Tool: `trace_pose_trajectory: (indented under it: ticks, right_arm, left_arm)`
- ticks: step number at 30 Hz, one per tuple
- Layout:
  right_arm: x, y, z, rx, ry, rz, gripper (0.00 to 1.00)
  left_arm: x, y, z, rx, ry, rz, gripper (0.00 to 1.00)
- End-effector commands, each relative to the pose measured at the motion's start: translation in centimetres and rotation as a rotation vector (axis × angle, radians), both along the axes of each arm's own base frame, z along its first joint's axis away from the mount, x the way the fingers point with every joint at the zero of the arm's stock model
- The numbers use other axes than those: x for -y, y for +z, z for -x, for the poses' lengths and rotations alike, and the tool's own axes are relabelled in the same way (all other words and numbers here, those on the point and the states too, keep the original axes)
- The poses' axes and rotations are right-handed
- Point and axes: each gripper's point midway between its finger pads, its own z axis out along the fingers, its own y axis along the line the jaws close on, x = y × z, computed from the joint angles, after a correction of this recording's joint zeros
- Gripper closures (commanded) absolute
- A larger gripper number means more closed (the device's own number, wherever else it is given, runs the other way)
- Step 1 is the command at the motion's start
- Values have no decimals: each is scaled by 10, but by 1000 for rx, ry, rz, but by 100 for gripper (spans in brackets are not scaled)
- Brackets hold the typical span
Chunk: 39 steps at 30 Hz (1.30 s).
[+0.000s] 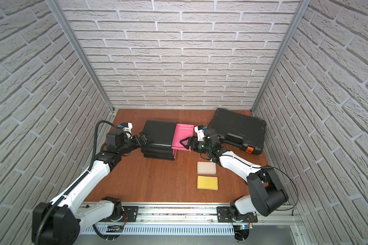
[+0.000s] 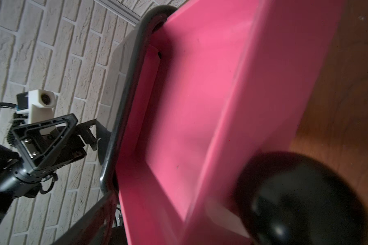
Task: Take the sponge out of the drawer
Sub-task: Close the drawer of the storage box.
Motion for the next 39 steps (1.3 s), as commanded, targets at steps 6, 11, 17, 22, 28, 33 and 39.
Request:
trace_pose_trajectory:
  ticks: [6,11,17,22,28,33,39]
  right_arm:
    - [-27,13,-3,75,69,43,12]
    - [-39,15,-6,81,94,26,12]
    - [-53,11,-6,73,133,29,11]
    - [-41,11,-1,84,106,83,3]
    - [-7,16,14,128,34,198,2]
    - [26,32,29,192,-42,280,0]
    - [63,12,32,123,-149,463,0]
  left_arm:
    - [7,8,0,37,-30,37,2]
    - [7,6,1,33,-34,37,2]
    - [7,7,2,36,-36,39,2]
    - [4,10,5,42,-29,27,2]
    - [2,11,9,51,-24,21,2]
    - [1,9,8,49,-21,19,2]
    - [-2,8,7,45,-3,7,2]
